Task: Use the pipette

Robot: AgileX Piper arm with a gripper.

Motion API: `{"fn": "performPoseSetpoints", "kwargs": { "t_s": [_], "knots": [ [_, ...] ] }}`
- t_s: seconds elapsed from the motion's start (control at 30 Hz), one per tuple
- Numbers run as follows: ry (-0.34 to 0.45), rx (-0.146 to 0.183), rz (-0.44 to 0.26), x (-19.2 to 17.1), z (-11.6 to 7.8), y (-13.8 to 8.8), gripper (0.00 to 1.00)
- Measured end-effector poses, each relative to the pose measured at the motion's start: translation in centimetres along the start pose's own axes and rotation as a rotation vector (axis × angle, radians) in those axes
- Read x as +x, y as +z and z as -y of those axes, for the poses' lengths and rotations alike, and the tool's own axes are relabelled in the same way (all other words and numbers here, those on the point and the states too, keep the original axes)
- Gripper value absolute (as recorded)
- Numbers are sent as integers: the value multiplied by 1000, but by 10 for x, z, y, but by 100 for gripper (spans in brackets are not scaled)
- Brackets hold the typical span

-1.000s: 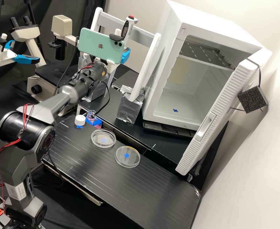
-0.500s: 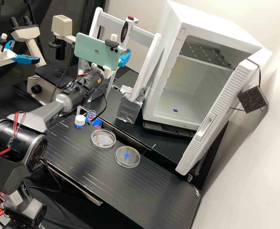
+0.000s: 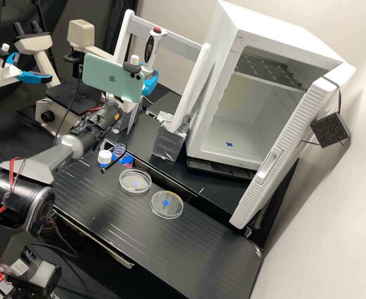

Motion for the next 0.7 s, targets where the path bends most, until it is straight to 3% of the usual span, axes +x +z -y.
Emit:
{"fn": "performPoseSetpoints", "kwargs": {
  "t_s": [0.17,0.7],
  "knots": [
    [-29,-5,11,-6,10,4,0],
    [-13,-7,37,-14,18,15,0]
  ]
}}
